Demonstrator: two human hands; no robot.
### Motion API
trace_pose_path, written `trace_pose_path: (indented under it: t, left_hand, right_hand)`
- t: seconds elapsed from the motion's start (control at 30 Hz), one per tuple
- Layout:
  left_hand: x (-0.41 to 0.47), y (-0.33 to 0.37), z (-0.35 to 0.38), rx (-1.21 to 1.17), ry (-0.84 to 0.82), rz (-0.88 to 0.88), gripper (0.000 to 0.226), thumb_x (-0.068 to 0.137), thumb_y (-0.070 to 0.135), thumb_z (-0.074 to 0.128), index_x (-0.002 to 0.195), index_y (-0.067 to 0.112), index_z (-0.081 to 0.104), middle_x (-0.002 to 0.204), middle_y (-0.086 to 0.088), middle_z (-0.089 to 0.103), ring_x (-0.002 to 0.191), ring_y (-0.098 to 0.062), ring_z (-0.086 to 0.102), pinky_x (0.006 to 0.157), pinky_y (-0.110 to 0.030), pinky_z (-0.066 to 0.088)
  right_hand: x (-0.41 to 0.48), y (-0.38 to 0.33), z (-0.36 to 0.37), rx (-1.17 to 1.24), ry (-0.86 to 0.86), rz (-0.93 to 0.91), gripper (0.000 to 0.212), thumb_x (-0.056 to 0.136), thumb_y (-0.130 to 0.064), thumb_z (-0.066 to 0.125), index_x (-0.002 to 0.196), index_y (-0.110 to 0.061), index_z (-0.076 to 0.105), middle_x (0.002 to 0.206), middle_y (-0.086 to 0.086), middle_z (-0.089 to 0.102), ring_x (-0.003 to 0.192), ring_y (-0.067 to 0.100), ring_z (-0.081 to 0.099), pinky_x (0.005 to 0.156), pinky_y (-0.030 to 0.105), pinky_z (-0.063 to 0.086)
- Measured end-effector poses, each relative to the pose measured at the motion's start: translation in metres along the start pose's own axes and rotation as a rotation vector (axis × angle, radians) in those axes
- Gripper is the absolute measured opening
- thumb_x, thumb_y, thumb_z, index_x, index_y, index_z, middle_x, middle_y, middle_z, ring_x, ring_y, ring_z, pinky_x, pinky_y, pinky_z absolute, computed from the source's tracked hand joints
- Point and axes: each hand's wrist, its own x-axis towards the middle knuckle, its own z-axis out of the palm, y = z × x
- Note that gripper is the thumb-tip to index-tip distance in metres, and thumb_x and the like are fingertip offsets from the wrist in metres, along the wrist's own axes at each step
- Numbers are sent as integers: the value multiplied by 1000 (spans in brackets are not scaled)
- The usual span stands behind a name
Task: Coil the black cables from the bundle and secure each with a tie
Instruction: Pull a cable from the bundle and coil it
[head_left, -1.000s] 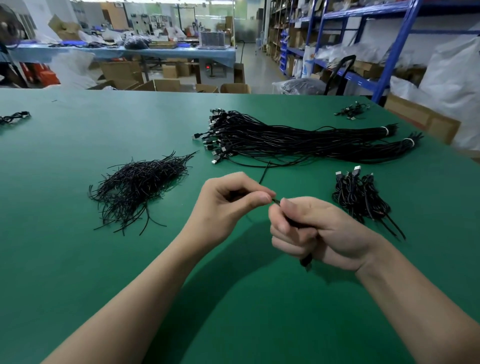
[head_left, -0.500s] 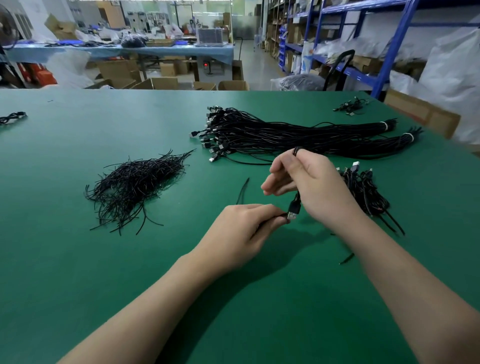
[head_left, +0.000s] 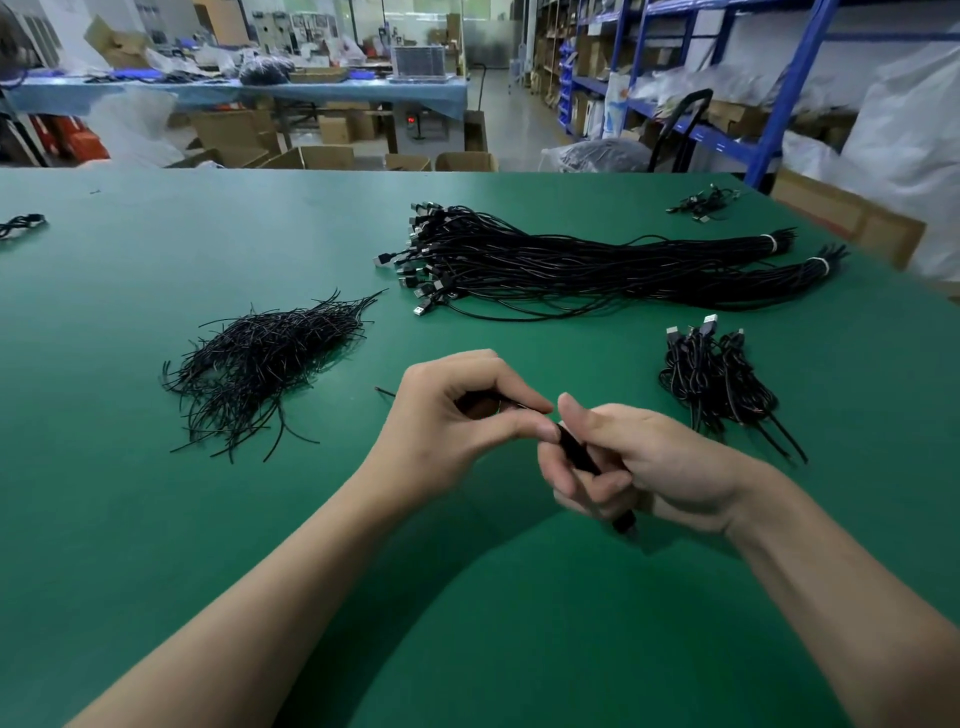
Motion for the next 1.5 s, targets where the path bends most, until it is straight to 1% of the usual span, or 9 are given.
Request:
trace_pose_path:
  t: [0.17, 0.37, 0.5, 0.63, 0.87, 1.07, 1.23, 1.37, 1.5]
  left_hand:
    - [-1, -2, 6, -170, -38, -101, 9, 86, 26, 74, 87, 32, 80, 79, 7, 71, 74, -6, 61, 71, -19, 47]
    - [-13, -8, 24, 145, -202, -207, 28, 106, 23, 52, 82, 29, 67, 67, -4, 57, 63, -31, 48, 64, -38, 42]
    - [-17, -9, 30, 374, -303, -127, 25, 105, 18, 49, 81, 17, 58, 66, 3, 57, 60, -17, 49, 62, -27, 42]
    - [-19, -7, 35, 585, -432, -49, 19, 106, 21, 49, 101, 9, 63, 76, 0, 59, 69, -27, 54, 69, -41, 48]
    - [-12, 16, 19, 820, -459, 328, 23, 99, 27, 61, 91, 10, 74, 78, -5, 70, 65, -32, 64, 55, -39, 53]
    - [-2, 24, 1, 688, -364, 363, 13, 99, 13, 64, 93, 5, 72, 82, -2, 64, 70, -24, 57, 66, -35, 50]
    - [-1, 19, 3, 562, -258, 293, 4, 99, 9, 63, 98, 6, 65, 88, 24, 53, 79, 5, 50, 76, -12, 40]
    - [0, 15, 4, 441, -149, 226, 18, 90, 17, 77, 94, 12, 60, 94, 8, 53, 73, -5, 52, 69, -14, 41]
    - [1, 12, -2, 384, -180, 77, 25, 85, 24, 81, 103, 16, 68, 94, 9, 60, 80, -9, 59, 70, -15, 43]
  right_hand:
    - [-4, 3, 5, 307, -164, -210, 29, 103, -34, 51, 85, -14, 63, 54, -7, 26, 49, 7, 26, 47, 20, 21]
    - [13, -2, 15, 516, 331, -499, 29, 102, -31, 40, 89, -12, 58, 63, -2, 56, 56, 12, 53, 54, 21, 46]
    - [19, 4, 12, 365, 589, -554, 29, 102, -30, 39, 95, -8, 56, 85, 10, 75, 78, 21, 73, 70, 26, 57]
    - [21, 8, 9, 106, 708, -586, 33, 109, -22, 32, 94, -6, 57, 92, 14, 77, 87, 29, 75, 74, 29, 57]
    - [21, 19, 9, -267, 674, -435, 33, 109, -18, 37, 92, -2, 61, 90, 12, 77, 86, 22, 75, 76, 28, 58]
    - [12, 20, 6, -593, 673, -307, 37, 109, -26, 43, 78, -32, 62, 73, -13, 69, 69, 6, 64, 65, 18, 47]
    - [9, 16, 4, -354, 472, -226, 39, 106, -34, 39, 79, -8, 51, 59, 4, 64, 50, 19, 55, 51, 30, 44]
    - [6, 15, 7, -205, 294, -170, 46, 103, -43, 31, 78, -20, 61, 52, -6, 35, 49, 11, 25, 48, 22, 22]
    - [5, 13, 12, -224, 234, -66, 67, 103, -58, 26, 74, -13, 67, 54, -5, 25, 48, 10, 22, 43, 17, 23]
